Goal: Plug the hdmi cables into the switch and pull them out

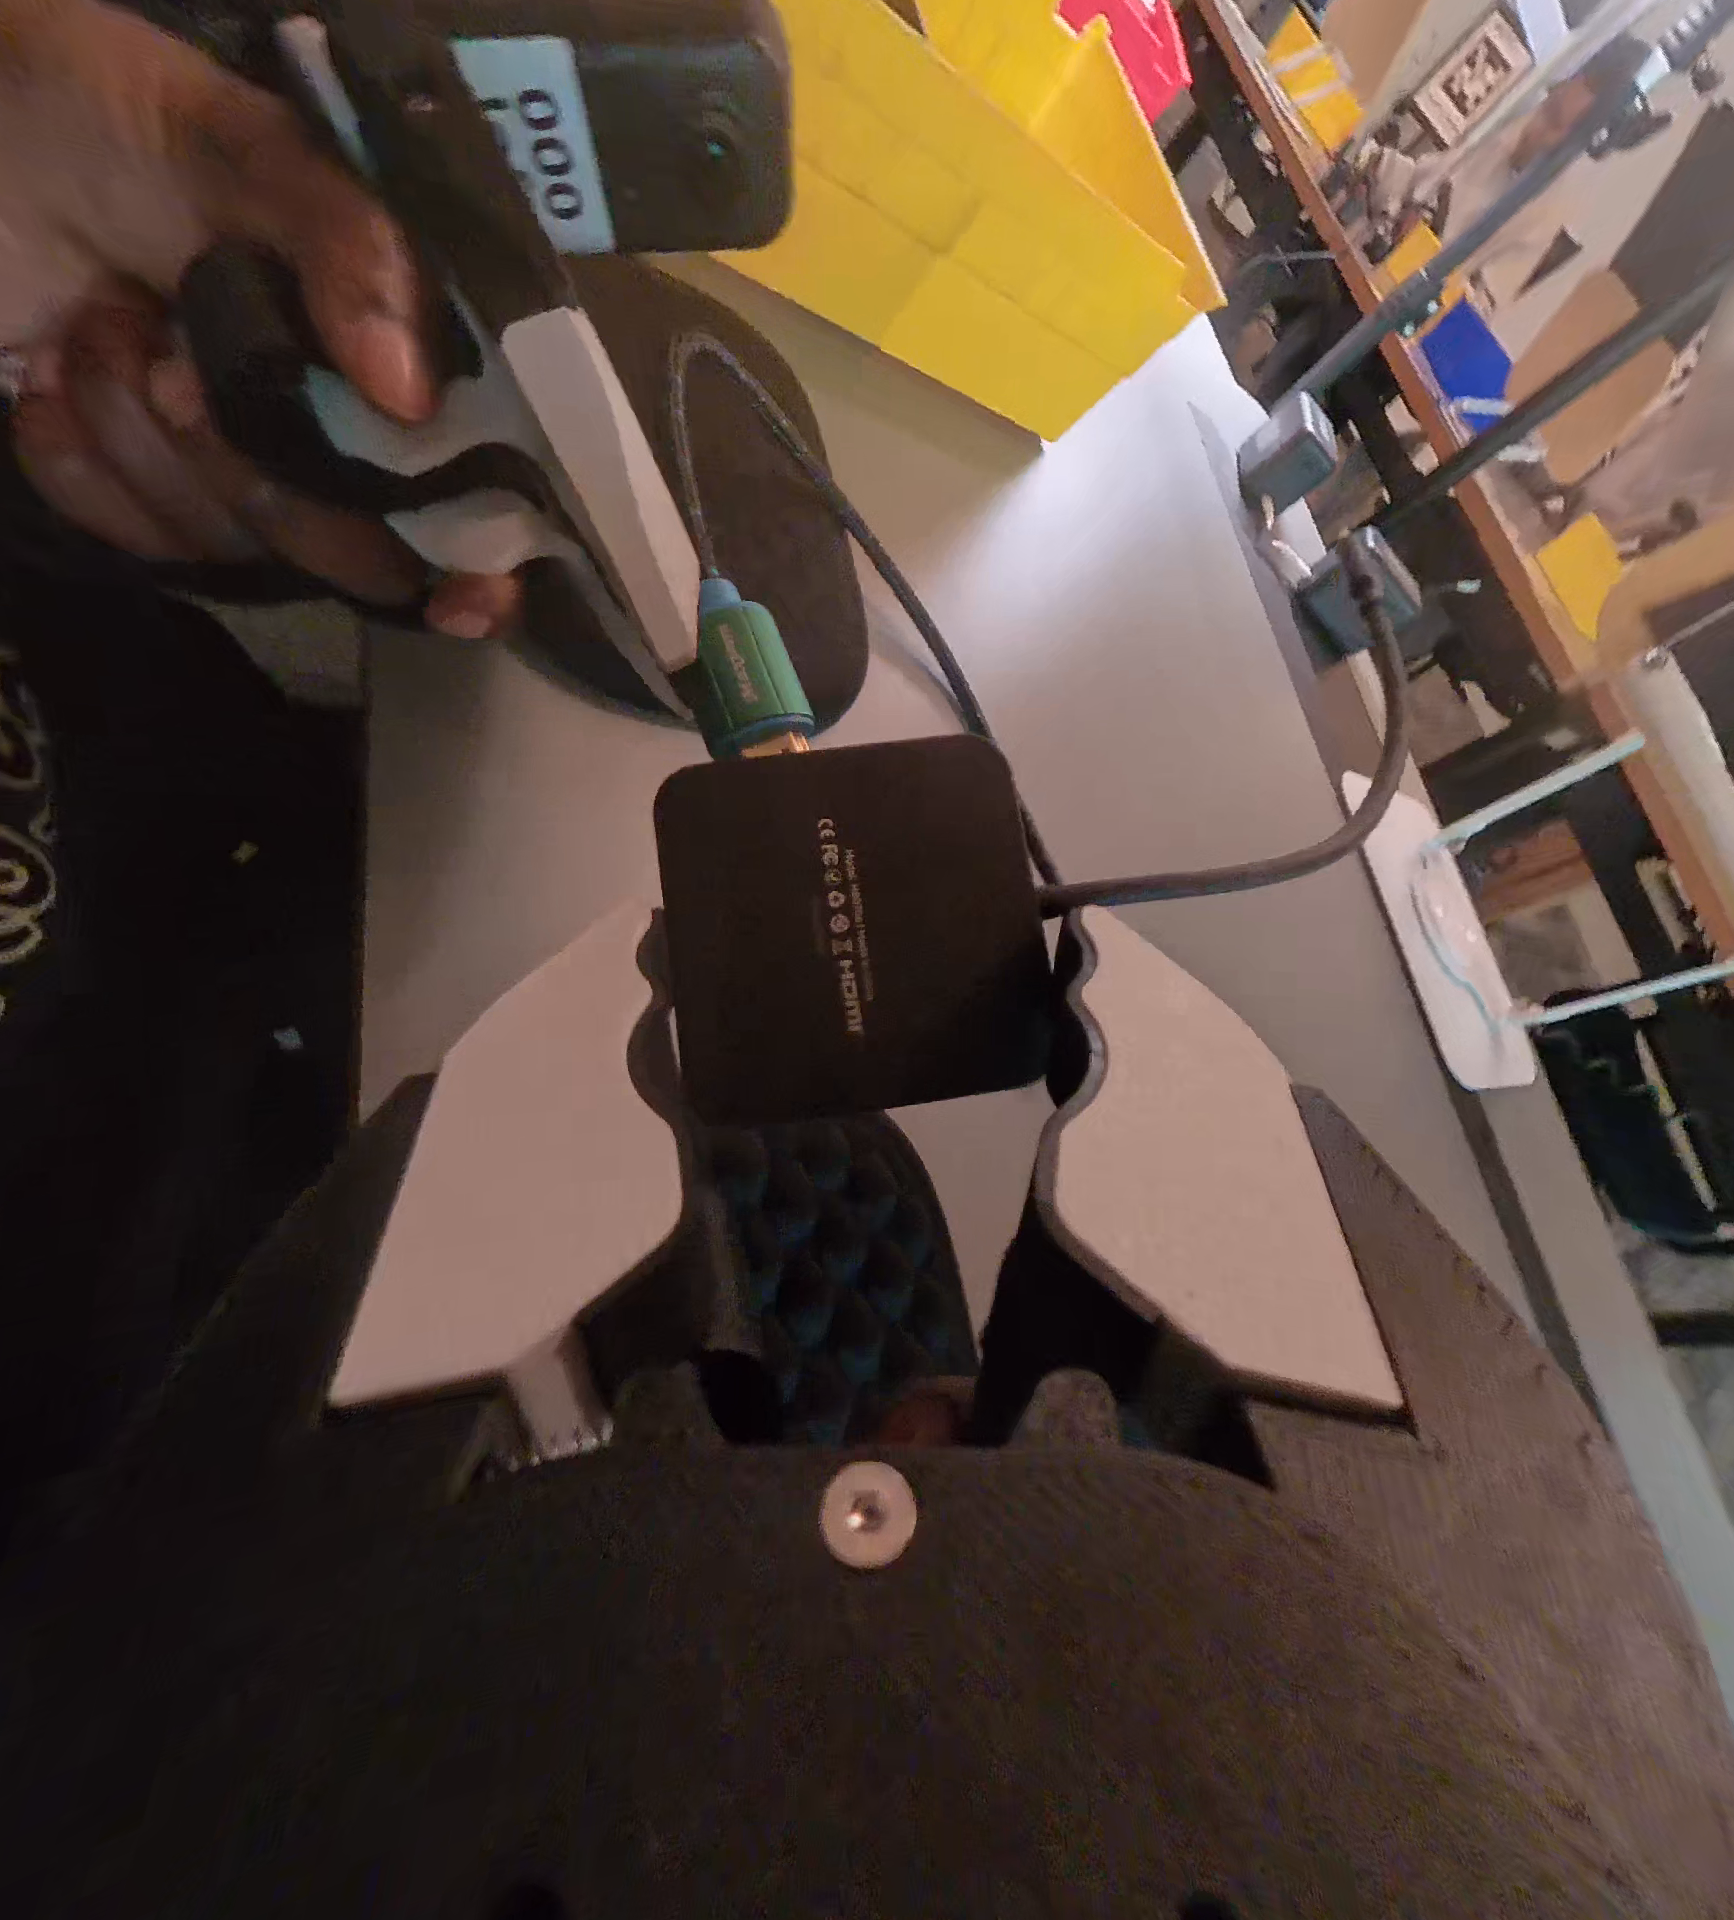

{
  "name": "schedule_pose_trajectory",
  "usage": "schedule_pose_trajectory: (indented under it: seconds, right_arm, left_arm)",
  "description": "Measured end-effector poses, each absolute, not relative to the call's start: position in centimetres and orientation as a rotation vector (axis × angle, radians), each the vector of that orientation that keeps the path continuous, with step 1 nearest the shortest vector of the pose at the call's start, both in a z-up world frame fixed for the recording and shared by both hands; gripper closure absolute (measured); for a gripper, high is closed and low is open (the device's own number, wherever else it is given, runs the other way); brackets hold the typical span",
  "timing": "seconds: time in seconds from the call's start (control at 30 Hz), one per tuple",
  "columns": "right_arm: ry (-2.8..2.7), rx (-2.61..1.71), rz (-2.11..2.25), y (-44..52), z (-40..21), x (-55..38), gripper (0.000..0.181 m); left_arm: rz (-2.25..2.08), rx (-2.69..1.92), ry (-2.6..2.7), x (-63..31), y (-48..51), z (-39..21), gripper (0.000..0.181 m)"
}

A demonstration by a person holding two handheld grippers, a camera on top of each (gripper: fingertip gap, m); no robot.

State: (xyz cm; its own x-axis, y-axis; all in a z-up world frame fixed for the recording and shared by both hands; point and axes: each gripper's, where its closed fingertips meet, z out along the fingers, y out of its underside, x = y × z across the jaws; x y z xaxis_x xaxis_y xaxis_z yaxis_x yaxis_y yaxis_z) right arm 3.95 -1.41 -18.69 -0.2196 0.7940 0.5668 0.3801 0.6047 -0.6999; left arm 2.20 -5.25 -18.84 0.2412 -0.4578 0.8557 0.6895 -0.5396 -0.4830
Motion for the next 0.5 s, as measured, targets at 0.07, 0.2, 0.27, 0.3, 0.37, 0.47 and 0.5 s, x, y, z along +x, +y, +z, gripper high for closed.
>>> schedule_pose_trajectory:
  seconds: [0.07,0.2,0.27,0.3,0.37,0.47,0.5]
  right_arm:
    - [-1.893,-0.893,0.487,-1.7,-19.0,4.3,0.110]
    - [-1.945,-0.870,0.436,-1.9,-20.0,4.3,0.109]
    - [-1.928,-0.889,0.433,-1.7,-20.0,4.2,0.110]
    - [-1.911,-0.912,0.449,-1.6,-20.0,4.1,0.110]
    - [-1.891,-0.931,0.475,-1.6,-20.1,4.1,0.110]
    - [-1.862,-0.974,0.551,-1.9,-20.2,4.0,0.110]
    - [-1.848,-0.998,0.587,-2.0,-20.2,3.9,0.110]
  left_arm:
    - [-1.512,-1.580,-0.181,2.6,-5.6,-19.1,0.173]
    - [-1.475,-1.630,-0.132,2.6,-5.7,-19.5,0.173]
    - [-1.432,-1.631,-0.157,2.5,-5.4,-19.8,0.172]
    - [-1.432,-1.615,-0.182,2.4,-5.3,-19.8,0.173]
    - [-1.436,-1.599,-0.202,2.3,-5.1,-19.9,0.173]
    - [-1.421,-1.607,-0.188,2.4,-5.2,-19.9,0.174]
    - [-1.426,-1.604,-0.192,2.4,-5.1,-19.9,0.174]
